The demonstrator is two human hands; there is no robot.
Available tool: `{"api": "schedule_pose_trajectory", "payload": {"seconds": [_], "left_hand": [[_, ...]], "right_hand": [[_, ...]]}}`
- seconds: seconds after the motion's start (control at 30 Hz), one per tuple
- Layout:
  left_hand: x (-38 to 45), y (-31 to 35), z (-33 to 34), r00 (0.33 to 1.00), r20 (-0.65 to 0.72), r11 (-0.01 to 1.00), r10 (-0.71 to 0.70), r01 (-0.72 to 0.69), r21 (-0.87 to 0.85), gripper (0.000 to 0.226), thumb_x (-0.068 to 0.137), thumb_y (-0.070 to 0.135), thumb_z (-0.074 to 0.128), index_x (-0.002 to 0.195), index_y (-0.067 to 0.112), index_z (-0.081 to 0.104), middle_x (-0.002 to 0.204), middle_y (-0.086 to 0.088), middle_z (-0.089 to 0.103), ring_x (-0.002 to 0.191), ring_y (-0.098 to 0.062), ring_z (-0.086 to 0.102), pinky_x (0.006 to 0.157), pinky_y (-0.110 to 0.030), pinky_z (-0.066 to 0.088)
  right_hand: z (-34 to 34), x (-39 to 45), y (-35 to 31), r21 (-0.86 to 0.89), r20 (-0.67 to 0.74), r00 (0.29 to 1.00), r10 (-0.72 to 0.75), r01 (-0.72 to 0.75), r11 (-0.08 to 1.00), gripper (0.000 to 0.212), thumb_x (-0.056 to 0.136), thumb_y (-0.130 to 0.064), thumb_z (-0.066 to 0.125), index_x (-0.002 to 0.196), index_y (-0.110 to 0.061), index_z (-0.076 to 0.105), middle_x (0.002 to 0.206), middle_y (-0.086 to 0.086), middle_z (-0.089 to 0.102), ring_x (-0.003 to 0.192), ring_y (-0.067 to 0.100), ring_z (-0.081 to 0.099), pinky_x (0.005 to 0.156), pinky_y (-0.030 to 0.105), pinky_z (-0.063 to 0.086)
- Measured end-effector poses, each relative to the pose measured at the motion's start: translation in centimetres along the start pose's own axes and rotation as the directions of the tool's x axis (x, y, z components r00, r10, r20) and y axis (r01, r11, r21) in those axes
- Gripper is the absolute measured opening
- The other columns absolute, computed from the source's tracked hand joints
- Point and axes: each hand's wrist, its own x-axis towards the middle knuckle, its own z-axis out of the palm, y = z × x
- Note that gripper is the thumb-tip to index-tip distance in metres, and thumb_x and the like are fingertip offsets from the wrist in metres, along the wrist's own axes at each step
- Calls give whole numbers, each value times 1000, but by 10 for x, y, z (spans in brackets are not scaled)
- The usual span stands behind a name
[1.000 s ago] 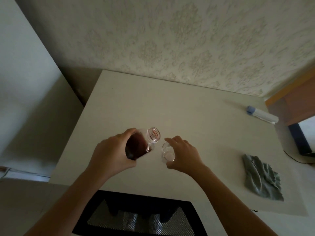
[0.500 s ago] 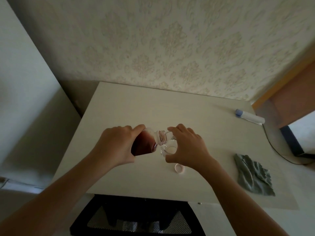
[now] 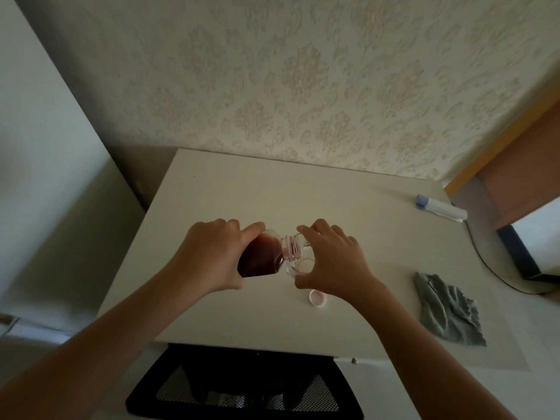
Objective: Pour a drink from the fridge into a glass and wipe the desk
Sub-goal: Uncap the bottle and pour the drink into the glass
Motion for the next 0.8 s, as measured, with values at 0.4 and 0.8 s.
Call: {"api": "schedule_pose_trajectory", "payload": {"seconds": [0.4, 0.8], "left_hand": [[-2, 4, -10, 999, 29, 998, -13, 12, 61, 85, 64, 51, 69, 136, 35, 28, 105, 0, 59, 91, -19, 57, 66, -27, 41], [-3, 6, -16, 998, 52, 996, -20, 15, 91, 84, 63, 54, 68, 135, 37, 28, 104, 1, 56, 92, -17, 54, 65, -27, 38]], "right_hand": [[1, -1, -3, -19, -3, 1000, -18, 18, 1000, 91, 61, -52, 72, 137, -22, 33, 127, 0, 43, 109, 20, 45, 89, 40, 44], [1, -3, -3, -17, 16, 1000, -19, 19, 1000, 90, 62, -50, 72, 137, -22, 32, 129, -1, 42, 111, 20, 43, 91, 41, 43]]}}
